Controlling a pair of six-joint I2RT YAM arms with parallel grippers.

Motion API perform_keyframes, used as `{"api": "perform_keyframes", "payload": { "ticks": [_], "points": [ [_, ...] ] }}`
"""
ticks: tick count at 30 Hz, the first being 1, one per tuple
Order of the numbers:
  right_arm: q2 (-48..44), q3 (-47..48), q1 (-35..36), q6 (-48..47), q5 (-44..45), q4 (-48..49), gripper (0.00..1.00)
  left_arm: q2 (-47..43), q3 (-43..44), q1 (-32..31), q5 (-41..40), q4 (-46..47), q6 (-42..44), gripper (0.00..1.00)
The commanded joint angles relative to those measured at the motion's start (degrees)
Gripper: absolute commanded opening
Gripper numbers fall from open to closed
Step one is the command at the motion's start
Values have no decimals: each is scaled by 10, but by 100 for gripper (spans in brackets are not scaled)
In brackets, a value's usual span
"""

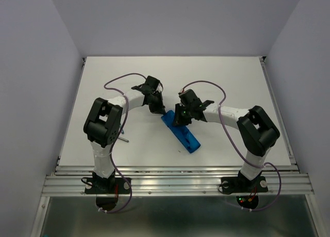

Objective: Fold the napkin into a case and place the utensils inside
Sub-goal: Fold the 2/3-rectangle-folded napkin at the center of the board.

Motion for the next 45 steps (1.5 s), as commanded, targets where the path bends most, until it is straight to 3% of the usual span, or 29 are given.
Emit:
{"api": "perform_keyframes", "payload": {
  "ticks": [1, 8, 15, 24, 30, 37, 45],
  "points": [
    [1, 2, 10, -5, -15, 22, 24, -48, 18, -1, -37, -42, 17, 11],
    [14, 2, 15, -10, -21, 21, 25, -68, 31, -1, -49, -58, 15, 24],
    [-1, 9, 26, -9, -19, 19, 35, -87, 14, 1, -54, -60, 7, 50],
    [-23, 39, 36, -16, -30, 0, 36, -122, -19, 5, -52, -52, -4, 70],
    [-48, 54, 43, -28, -24, -22, 36, -135, -30, 7, -54, -52, -6, 71],
    [-88, 36, 43, -32, 50, -40, 36, -152, -52, 8, -41, -39, -10, 75],
    [-102, -2, 43, -32, 99, -51, 36, -163, -114, 8, -15, -7, -15, 74]
  ]
}}
